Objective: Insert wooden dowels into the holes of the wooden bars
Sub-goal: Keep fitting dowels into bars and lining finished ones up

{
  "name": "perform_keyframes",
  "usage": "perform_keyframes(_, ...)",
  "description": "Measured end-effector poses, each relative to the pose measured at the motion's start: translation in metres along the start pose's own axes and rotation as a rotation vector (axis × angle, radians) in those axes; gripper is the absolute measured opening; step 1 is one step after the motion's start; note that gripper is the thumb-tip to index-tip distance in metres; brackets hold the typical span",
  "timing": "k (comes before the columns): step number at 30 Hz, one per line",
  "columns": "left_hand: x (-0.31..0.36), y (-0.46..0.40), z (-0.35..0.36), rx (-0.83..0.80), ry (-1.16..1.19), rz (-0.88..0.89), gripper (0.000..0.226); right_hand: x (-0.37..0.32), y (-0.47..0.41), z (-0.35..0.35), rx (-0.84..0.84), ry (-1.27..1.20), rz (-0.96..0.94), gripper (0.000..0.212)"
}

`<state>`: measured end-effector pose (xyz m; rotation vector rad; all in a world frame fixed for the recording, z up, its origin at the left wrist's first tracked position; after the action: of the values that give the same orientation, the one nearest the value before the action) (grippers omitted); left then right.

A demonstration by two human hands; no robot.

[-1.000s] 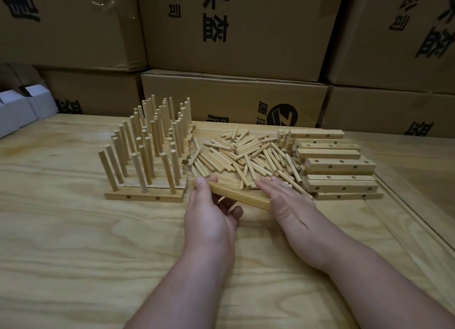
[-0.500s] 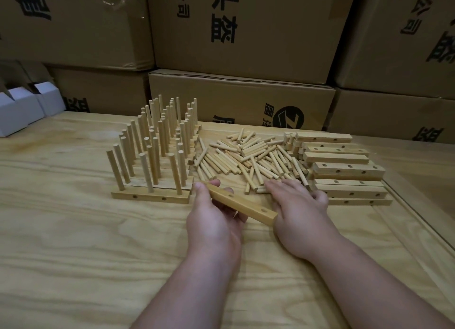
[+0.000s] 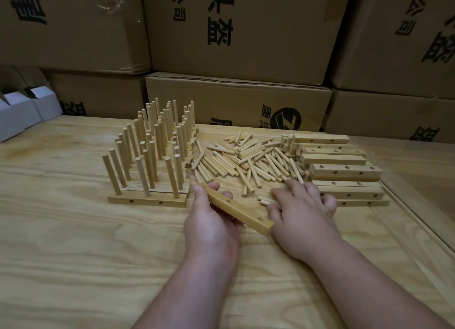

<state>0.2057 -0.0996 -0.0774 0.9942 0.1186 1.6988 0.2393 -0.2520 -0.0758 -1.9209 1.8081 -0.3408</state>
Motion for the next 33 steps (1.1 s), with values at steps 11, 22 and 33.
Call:
perform_keyframes(11,0.002,0.003,0.001,0.006,-0.012,-0.007,0.037,-0.001,0.000,-0.002,0.065,-0.002,0.003,0.046)
perform_keyframes(22,0.003,0.001,-0.001,-0.101,-0.078,0.059,0.041,-0.002,0.007,-0.014,0.163,-0.028,0.033,0.039)
perform_keyframes(33,0.001,0.002,0.000,-0.160,-0.114,0.049,0.039,0.009,0.015,-0.019,-0.066,-0.172,0.095,0.016)
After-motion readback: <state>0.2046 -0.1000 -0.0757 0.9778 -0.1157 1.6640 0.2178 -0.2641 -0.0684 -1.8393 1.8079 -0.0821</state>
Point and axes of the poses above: each hand's wrist, its own y-axis away from the middle knuckle, its own z-axis out of the palm, x = y × z, the point moved 4 cm from there along -y, towards the middle knuckle, and after that the axes turned 15 degrees about x, right-handed, at the moved point
